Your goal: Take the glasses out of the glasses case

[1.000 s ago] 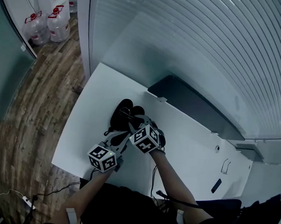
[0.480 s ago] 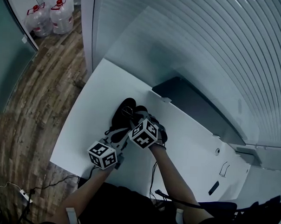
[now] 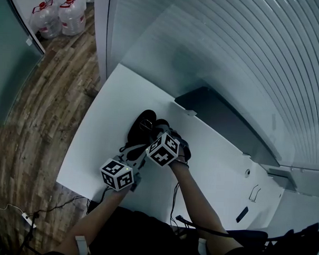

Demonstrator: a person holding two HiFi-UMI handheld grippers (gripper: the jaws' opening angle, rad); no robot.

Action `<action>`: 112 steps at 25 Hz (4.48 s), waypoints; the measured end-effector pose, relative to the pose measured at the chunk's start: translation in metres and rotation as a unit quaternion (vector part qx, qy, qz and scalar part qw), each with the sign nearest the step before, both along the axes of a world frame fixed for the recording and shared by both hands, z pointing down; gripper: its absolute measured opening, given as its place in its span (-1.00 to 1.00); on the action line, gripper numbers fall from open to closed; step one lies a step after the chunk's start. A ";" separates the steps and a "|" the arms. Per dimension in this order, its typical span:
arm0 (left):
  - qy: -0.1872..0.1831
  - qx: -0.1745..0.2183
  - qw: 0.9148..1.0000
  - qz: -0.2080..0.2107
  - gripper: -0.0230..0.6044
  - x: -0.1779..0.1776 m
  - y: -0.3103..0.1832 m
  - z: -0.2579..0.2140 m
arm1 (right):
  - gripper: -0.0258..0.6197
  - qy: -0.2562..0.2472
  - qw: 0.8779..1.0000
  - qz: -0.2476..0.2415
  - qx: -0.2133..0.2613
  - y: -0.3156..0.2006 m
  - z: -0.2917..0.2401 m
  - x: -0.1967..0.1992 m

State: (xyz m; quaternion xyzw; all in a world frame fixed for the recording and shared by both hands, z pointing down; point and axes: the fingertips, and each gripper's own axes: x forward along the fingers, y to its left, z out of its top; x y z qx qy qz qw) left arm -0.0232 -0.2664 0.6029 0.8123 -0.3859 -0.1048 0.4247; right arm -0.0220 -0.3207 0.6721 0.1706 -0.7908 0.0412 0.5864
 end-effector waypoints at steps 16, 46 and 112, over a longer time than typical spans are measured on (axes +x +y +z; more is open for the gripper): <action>0.001 -0.008 1.000 0.006 -0.90 -0.003 0.000 0.006 | -0.78 0.024 0.999 -0.031 0.016 -0.002 0.006 -0.002; -0.009 0.048 0.998 0.044 -0.91 -0.001 0.032 -0.033 | -0.80 -0.056 0.993 0.083 0.057 0.030 -0.044 0.001; -0.063 0.002 0.977 0.206 -0.91 0.058 0.102 0.013 | -0.80 -0.041 0.982 0.183 -0.019 0.117 0.007 0.067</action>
